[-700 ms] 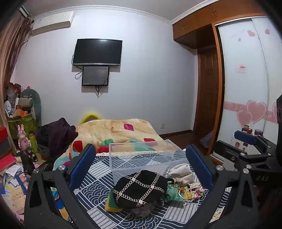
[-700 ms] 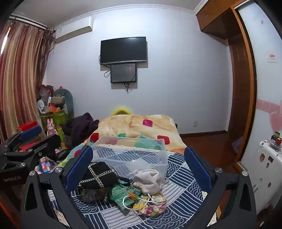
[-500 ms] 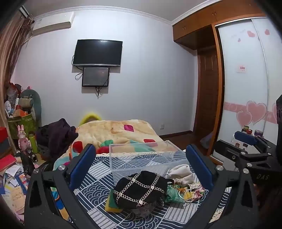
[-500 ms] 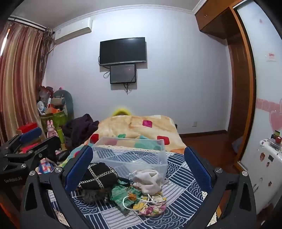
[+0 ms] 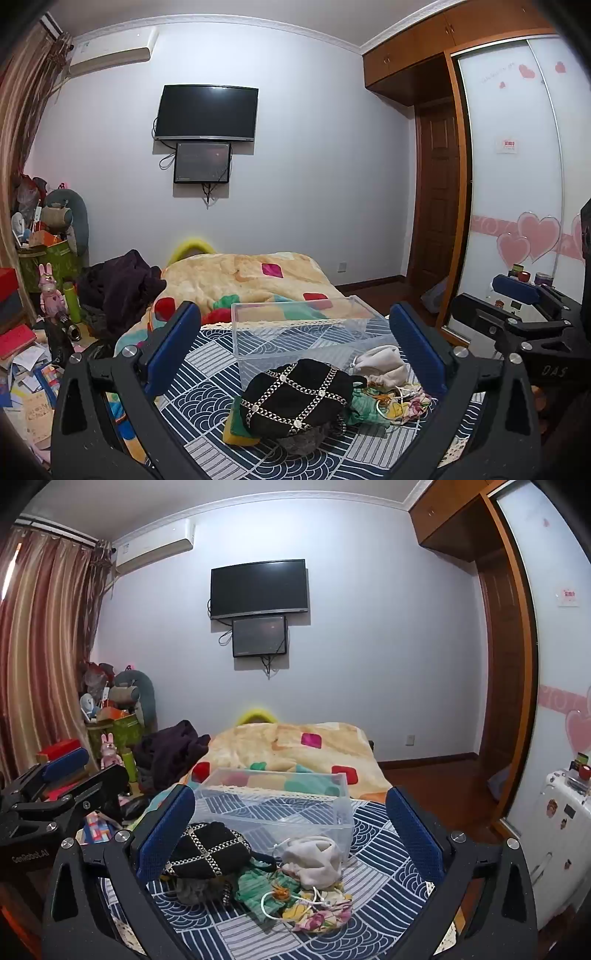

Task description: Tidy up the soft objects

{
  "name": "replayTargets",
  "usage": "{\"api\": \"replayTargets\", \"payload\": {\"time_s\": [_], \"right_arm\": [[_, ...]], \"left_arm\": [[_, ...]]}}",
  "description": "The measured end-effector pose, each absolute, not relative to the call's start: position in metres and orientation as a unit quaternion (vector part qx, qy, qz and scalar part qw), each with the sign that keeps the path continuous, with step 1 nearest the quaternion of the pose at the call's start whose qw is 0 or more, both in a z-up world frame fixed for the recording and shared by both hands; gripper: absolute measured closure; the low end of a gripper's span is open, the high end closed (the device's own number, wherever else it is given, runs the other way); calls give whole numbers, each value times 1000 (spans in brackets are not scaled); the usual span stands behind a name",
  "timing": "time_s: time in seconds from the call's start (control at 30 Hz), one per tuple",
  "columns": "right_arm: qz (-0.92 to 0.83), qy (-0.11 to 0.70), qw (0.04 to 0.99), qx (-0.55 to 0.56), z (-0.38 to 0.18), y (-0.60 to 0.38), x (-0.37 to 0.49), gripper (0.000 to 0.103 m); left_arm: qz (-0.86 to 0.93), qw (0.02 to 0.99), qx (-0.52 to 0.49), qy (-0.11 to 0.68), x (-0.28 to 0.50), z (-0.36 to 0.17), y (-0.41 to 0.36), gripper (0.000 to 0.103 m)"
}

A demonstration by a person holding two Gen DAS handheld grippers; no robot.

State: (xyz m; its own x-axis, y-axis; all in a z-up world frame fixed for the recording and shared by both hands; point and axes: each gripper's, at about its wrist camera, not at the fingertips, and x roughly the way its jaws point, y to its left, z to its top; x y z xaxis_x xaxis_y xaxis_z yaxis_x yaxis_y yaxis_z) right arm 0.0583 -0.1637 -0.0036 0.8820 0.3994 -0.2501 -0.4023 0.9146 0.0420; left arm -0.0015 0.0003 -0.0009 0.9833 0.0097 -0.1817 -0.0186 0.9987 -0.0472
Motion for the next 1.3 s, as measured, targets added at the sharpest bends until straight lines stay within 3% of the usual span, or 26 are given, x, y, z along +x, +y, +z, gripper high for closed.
{"api": "replayTargets", "payload": {"time_s": [1.3], "right_arm": [[209,124,970,-4,2,-163,55,0]], "left_arm": [[7,996,-32,87,-4,6,1,0]]}}
